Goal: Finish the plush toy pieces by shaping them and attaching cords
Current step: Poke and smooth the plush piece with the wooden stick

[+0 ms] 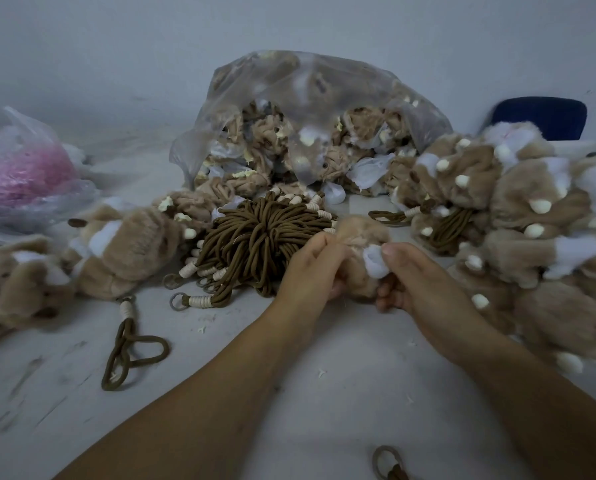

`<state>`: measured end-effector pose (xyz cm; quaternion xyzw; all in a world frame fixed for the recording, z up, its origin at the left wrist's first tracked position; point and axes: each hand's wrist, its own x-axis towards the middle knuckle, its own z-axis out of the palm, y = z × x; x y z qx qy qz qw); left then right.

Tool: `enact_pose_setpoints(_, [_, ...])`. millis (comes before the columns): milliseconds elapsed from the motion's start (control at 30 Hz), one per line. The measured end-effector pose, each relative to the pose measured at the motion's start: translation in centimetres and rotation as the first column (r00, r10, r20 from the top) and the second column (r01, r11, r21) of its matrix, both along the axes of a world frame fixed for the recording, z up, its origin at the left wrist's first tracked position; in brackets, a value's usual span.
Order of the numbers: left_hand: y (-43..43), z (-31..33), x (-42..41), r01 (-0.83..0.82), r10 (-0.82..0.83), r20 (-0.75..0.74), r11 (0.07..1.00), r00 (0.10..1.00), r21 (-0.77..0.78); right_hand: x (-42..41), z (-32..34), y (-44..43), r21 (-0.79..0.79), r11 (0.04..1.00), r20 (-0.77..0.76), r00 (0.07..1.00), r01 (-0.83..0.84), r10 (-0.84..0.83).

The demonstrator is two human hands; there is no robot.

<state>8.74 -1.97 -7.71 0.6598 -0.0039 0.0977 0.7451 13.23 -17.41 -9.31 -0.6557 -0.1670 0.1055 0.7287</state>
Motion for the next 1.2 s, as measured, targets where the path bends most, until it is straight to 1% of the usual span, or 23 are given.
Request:
enact_pose_setpoints(33, [0.0, 0.0, 0.0, 0.005, -0.005, 0.007, 1.0, 1.0, 0.029, -0.1, -0.1, -0.1, -0.037, 0.998, 0.027, 0.999, -0.043, 0.044])
enact_pose_setpoints(100, [-0.2, -0.2, 0.0, -0.013, 0.01, 0.023, 0.991, 1.0, 0.136, -0.1, -0.1, -0.2, -0.101, 0.99, 0.029, 0.995, -0.094, 0.097])
enact_pose_setpoints(167, [-0.3, -0.4, 0.0, -0.065, 0.051, 0.057, 0.958, 0.997, 0.281, 0.0, -0.1, -0.2, -0.192, 0.978, 0.039, 0.995, -0.082, 0.091])
enact_pose_setpoints(267, [-0.8, -0.5, -0.3, -0.121, 0.049, 0.156, 0.862, 0.987, 0.493, 0.1, -0.5, 0.1, -0.287, 0.957, 0.079, 0.997, 0.032, -0.01])
enact_pose_setpoints(333, [-1.4, -0.7, -0.5, -0.177, 0.026, 0.249, 0.773, 0.968, 0.609, 0.1, -0.8, 0.2, -0.336, 0.926, 0.137, 0.981, 0.174, -0.135])
enact_pose_setpoints(367, [-1.7, -0.7, -0.6, -0.194, 0.015, 0.275, 0.744, 0.961, 0.639, 0.1, -0.9, 0.2, -0.352, 0.906, 0.172, 0.968, 0.233, -0.182])
enact_pose_setpoints(400, [-1.8, -0.7, -0.6, -0.196, 0.014, 0.277, 0.738, 0.961, 0.645, 0.0, -0.9, 0.3, -0.343, 0.902, 0.186, 0.96, 0.262, -0.209])
enact_pose_setpoints(433, [-1.8, -0.7, -0.6, -0.181, 0.025, 0.255, 0.77, 0.967, 0.612, -0.1, -0.8, 0.4, -0.307, 0.917, 0.169, 0.963, 0.255, -0.211])
enact_pose_setpoints(500, [-1.5, -0.4, -0.4, -0.143, 0.077, 0.168, 0.893, 0.983, 0.428, -0.2, -0.5, 0.4, -0.178, 0.973, 0.063, 0.989, 0.146, -0.137])
enact_pose_setpoints(533, [-1.3, -0.3, -0.3, -0.151, 0.113, 0.132, 0.933, 0.985, 0.327, -0.2, -0.3, 0.3, -0.099, 0.993, 0.009, 0.997, 0.071, -0.07])
enact_pose_setpoints(600, [-0.6, 0.0, 0.1, -0.173, 0.164, 0.064, 0.968, 0.984, 0.18, -0.2, 0.3, 0.0, 0.01, 0.999, -0.054, 0.998, -0.039, 0.039])
enact_pose_setpoints(667, [-0.2, 0.2, 0.2, -0.16, 0.16, 0.006, 0.986, 0.987, 0.05, -0.1, 0.4, -0.4, 0.039, 0.993, -0.051, 0.992, -0.109, 0.111])
enact_pose_setpoints(733, [0.1, 0.2, 0.2, -0.131, 0.131, -0.023, 0.991, 0.991, -0.025, -0.1, 0.3, -0.6, -0.009, 0.987, -0.01, 0.987, -0.159, 0.159])
enact_pose_setpoints(800, [0.0, 0.3, 0.0, -0.087, 0.086, -0.018, 0.996, 0.996, -0.008, -0.1, 0.3, -0.5, -0.087, 0.982, 0.023, 0.985, -0.166, 0.168])
enact_pose_setpoints(833, [-0.1, 0.3, -0.1, -0.062, 0.062, -0.006, 0.998, 0.998, 0.024, 0.0, 0.1, -0.5, -0.111, 0.981, 0.024, 0.986, -0.161, 0.165])
enact_pose_setpoints(967, [-0.5, 0.2, -0.3, -0.017, 0.003, 0.064, 0.977, 0.998, 0.21, 0.2, -0.4, -0.3, -0.182, 0.98, 0.049, 0.994, -0.085, 0.096])
enact_pose_setpoints(1067, [-0.9, 0.0, -0.6, -0.053, 0.014, 0.107, 0.925, 0.994, 0.377, 0.2, -0.9, 0.2, -0.252, 0.962, 0.119, 0.99, 0.101, -0.073])
enact_pose_setpoints(1133, [-1.4, -0.4, -0.6, -0.134, 0.055, 0.166, 0.845, 0.985, 0.517, 0.1, -1.1, 0.4, -0.314, 0.911, 0.202, 0.957, 0.265, -0.209])
enact_pose_setpoints(1200, [-2.0, -0.6, -0.7, -0.198, 0.074, 0.225, 0.776, 0.972, 0.6, -0.3, -0.8, 0.5, -0.359, 0.846, 0.307, 0.905, 0.396, -0.293])
